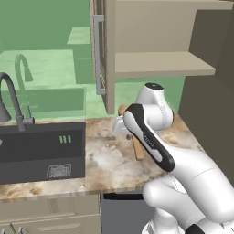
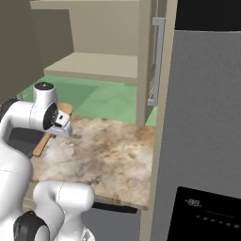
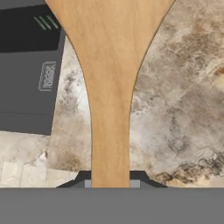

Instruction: Organize the utensils by type. Pick up the wooden spoons from the counter and place them in the open cabinet. Then pick up the metallic utensils from the counter and place them in the open drawer.

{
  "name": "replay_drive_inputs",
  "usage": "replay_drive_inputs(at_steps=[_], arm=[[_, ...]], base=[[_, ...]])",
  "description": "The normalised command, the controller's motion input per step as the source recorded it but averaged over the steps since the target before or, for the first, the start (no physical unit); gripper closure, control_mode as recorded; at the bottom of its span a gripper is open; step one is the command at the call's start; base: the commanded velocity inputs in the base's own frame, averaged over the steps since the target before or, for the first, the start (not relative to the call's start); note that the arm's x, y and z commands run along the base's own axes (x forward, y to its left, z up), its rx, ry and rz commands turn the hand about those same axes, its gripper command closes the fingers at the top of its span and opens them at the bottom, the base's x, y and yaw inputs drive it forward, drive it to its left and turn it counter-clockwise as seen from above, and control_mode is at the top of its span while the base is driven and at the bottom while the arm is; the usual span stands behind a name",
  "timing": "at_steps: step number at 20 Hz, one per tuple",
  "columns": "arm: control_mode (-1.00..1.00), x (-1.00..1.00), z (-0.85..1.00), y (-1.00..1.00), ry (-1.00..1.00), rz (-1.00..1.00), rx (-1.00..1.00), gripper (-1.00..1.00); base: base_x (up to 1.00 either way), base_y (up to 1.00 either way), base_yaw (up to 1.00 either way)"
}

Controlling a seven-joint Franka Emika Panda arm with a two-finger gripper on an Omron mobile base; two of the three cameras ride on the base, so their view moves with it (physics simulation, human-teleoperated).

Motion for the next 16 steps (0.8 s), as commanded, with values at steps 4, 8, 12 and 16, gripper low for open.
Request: replay_drive_inputs(at_steps=[4, 8, 12, 16], arm=[[-1.0, -0.02, 0.31, -0.2, -0.09, 0.18, 0.14, 1.0], [-1.0, -0.01, 0.3, -0.16, -0.02, 0.28, 0.0, 1.0], [-1.0, 0.0, 0.32, -0.13, 0.0, 0.51, -0.11, 1.0], [-1.0, -0.01, 0.32, -0.11, -0.01, 0.53, -0.26, 1.0]], base=[[0.0, 0.0, 0.0], [0.0, 0.0, 0.0], [0.0, 0.0, 0.0], [0.0, 0.0, 0.0]])
